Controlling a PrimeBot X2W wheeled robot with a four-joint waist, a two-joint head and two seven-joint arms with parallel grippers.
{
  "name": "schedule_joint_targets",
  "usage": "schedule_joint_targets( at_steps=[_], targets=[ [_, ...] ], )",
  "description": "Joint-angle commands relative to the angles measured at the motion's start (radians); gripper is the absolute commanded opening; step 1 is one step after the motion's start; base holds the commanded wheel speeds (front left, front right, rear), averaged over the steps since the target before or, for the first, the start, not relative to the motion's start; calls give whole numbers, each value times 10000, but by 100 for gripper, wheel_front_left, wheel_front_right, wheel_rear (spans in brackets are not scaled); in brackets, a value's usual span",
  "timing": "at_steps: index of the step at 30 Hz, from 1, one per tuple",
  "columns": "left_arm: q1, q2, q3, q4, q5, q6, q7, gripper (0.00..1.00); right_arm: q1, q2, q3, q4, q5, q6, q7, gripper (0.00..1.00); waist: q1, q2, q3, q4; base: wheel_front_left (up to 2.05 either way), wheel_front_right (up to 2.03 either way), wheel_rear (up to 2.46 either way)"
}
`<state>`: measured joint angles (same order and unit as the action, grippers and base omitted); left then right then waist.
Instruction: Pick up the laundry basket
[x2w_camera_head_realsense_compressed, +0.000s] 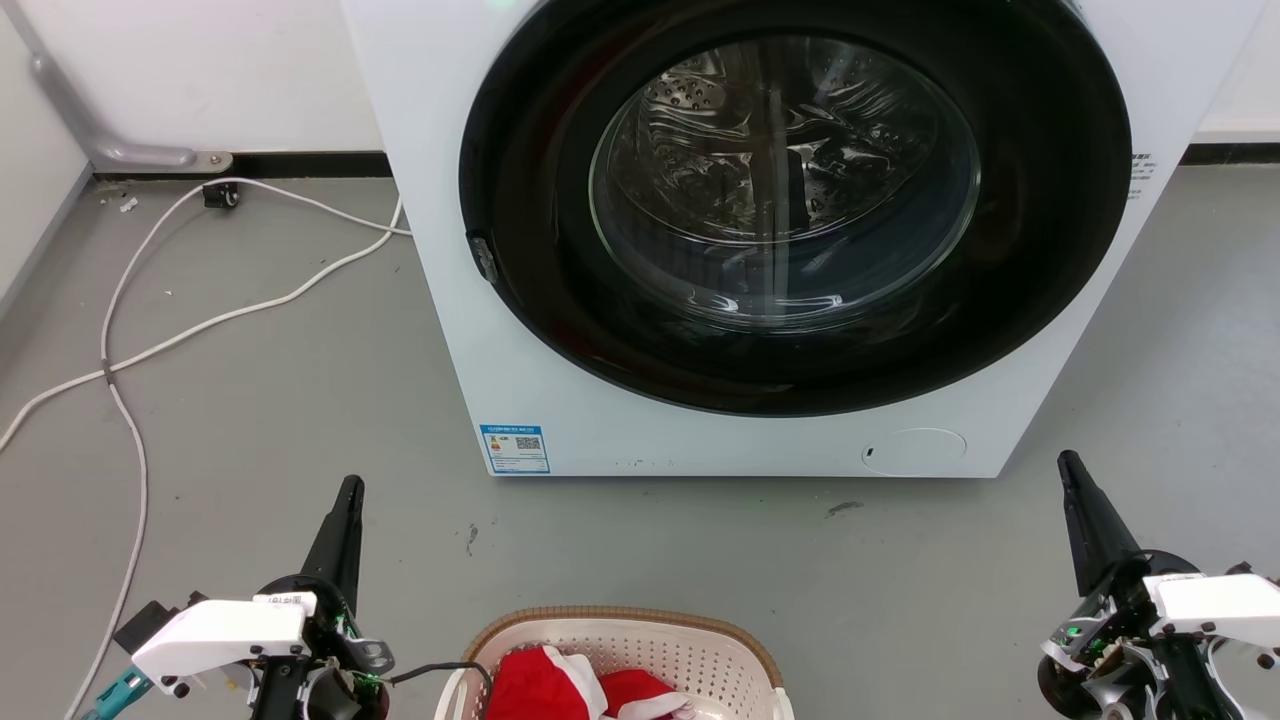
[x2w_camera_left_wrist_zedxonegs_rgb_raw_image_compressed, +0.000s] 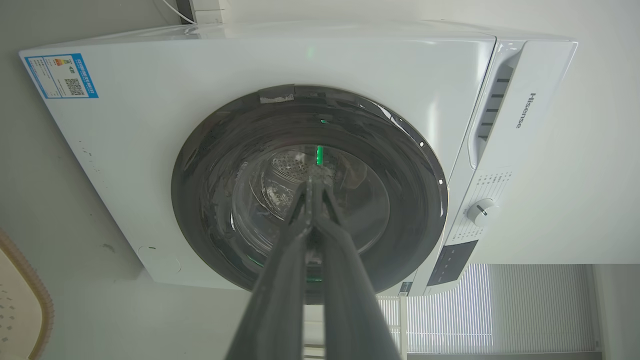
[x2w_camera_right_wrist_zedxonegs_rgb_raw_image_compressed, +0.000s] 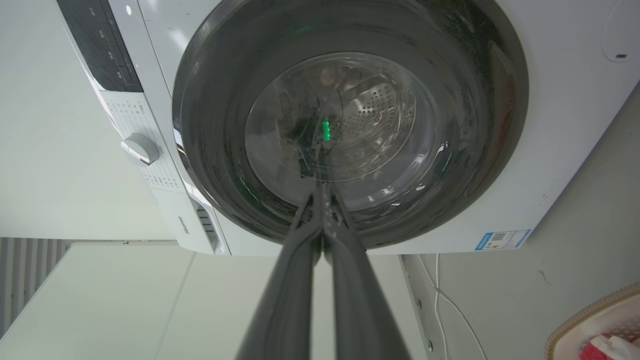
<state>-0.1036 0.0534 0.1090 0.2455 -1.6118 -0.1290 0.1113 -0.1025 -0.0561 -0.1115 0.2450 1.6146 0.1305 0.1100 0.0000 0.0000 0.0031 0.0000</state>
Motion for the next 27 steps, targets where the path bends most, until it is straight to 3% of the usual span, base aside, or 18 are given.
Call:
schedule_joint_targets(
  at_steps=[1, 14, 15, 27],
  targets=[
    [-101, -8, 43, 8, 40, -33, 11, 0, -114, 53, -12, 12, -71, 4, 23, 0, 0, 0, 0, 0, 0, 0, 0],
    [-101, -11, 50, 6, 48, -33, 18, 0, -115, 57, -20, 12, -50, 4, 32, 0, 0, 0, 0, 0, 0, 0, 0],
    [-1, -6, 6, 2, 2, 0, 2, 100, -1, 6, -8, 0, -40, 0, 4, 100, 0, 0, 0, 0, 0, 0, 0],
    [-189, 8, -474, -294, 214, -4, -553, 100, -16, 13, 354, -327, -324, 1, -579, 100, 0, 0, 32, 1, 0, 0, 0]
  ],
)
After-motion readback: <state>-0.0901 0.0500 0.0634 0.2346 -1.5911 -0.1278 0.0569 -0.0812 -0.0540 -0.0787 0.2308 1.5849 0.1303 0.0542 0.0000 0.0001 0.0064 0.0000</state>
